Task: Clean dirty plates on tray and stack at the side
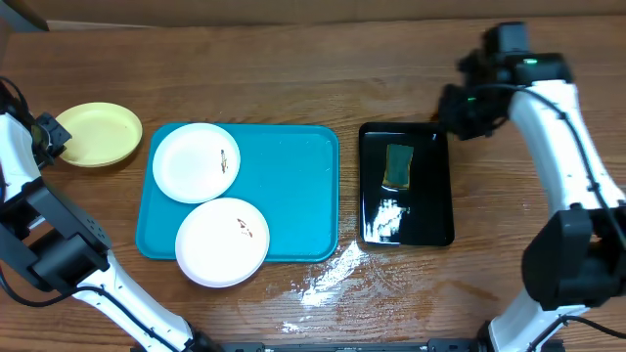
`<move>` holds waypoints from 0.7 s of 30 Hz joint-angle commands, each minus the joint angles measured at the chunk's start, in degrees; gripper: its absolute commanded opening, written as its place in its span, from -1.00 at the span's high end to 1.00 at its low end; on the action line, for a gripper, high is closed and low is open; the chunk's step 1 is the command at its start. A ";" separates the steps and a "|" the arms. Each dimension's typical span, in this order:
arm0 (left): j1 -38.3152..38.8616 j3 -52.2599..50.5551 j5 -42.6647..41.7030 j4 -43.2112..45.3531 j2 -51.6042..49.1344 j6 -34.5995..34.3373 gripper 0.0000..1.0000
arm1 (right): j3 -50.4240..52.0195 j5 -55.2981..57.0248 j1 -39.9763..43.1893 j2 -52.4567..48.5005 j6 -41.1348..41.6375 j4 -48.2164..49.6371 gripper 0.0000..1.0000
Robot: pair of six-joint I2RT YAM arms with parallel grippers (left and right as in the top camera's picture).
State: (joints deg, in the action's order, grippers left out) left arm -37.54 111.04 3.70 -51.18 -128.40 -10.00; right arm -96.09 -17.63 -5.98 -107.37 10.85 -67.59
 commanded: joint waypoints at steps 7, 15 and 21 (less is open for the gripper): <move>-0.22 0.72 -10.23 -5.64 -0.59 1.01 -0.17 | 1.33 5.44 -18.49 0.63 3.13 1.53 0.53; 1.20 0.92 -37.92 -16.87 2.45 7.43 0.12 | 11.80 11.21 -29.14 0.61 14.95 17.51 0.93; 4.48 0.90 -32.54 -23.52 13.38 8.31 0.16 | 16.26 14.97 -31.74 -1.46 17.79 27.82 0.60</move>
State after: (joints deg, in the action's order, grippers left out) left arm -35.07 111.04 -28.80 -72.34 -124.86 -3.86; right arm -80.34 -6.55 -37.65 -107.48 25.52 -41.54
